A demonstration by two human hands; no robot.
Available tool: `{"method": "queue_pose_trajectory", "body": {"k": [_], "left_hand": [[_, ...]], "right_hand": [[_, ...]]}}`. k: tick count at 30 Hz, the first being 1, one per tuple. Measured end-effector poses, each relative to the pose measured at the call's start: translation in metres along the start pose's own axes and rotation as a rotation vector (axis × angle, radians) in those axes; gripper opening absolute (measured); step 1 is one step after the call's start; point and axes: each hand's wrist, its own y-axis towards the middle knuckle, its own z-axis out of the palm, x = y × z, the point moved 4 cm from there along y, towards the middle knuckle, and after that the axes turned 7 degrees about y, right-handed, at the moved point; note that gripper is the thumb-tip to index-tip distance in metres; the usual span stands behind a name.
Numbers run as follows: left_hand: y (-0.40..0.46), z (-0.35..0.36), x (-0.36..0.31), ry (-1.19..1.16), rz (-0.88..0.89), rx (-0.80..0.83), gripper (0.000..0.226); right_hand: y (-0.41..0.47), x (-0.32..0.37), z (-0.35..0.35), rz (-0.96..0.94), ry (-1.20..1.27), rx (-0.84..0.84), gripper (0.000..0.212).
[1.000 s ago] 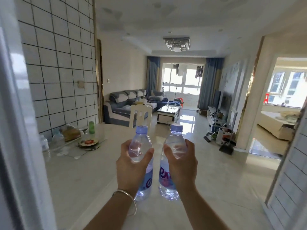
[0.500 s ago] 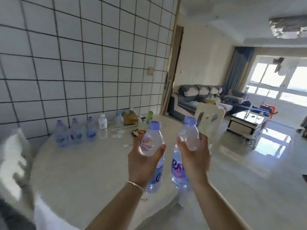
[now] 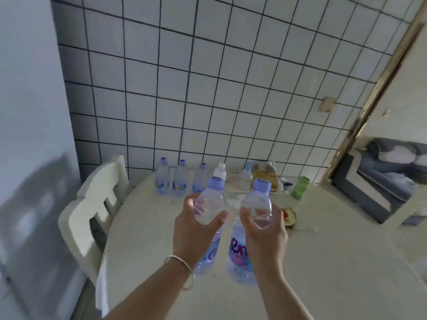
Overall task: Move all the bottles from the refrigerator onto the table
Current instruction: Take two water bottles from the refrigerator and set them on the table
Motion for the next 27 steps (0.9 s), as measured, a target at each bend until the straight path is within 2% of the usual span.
{"method": "queue_pose_trajectory", "body": {"k": [2, 5, 10, 19, 22, 27], "left_hand": [[0.035, 0.01, 0.026, 0.011, -0.025, -0.028, 0.066], [0.095, 0.023, 0.058, 0.027, -0.048, -0.061, 0.066], [0.172, 0.033, 0.094, 0.07, -0.065, -0.039, 0.079], [0.249, 0.022, 0.182, 0.198, -0.204, -0.037, 0.052], [0.266, 0.019, 0.207, 0.21, -0.267, -0.056, 0.054], [0.288, 0.013, 0.239, 0.273, -0.273, -0.118, 0.058]], "right_hand": [[0.025, -0.017, 0.034, 0.015, -0.015, 0.048, 0.057], [0.065, -0.035, 0.085, 0.036, 0.011, 0.084, 0.056], [0.117, -0.064, 0.157, 0.084, 0.018, 0.148, 0.054], [0.161, -0.124, 0.284, 0.195, 0.012, 0.321, 0.064], [0.168, -0.139, 0.312, 0.205, -0.008, 0.356, 0.062], [0.179, -0.16, 0.342, 0.219, -0.124, 0.413, 0.057]]}}
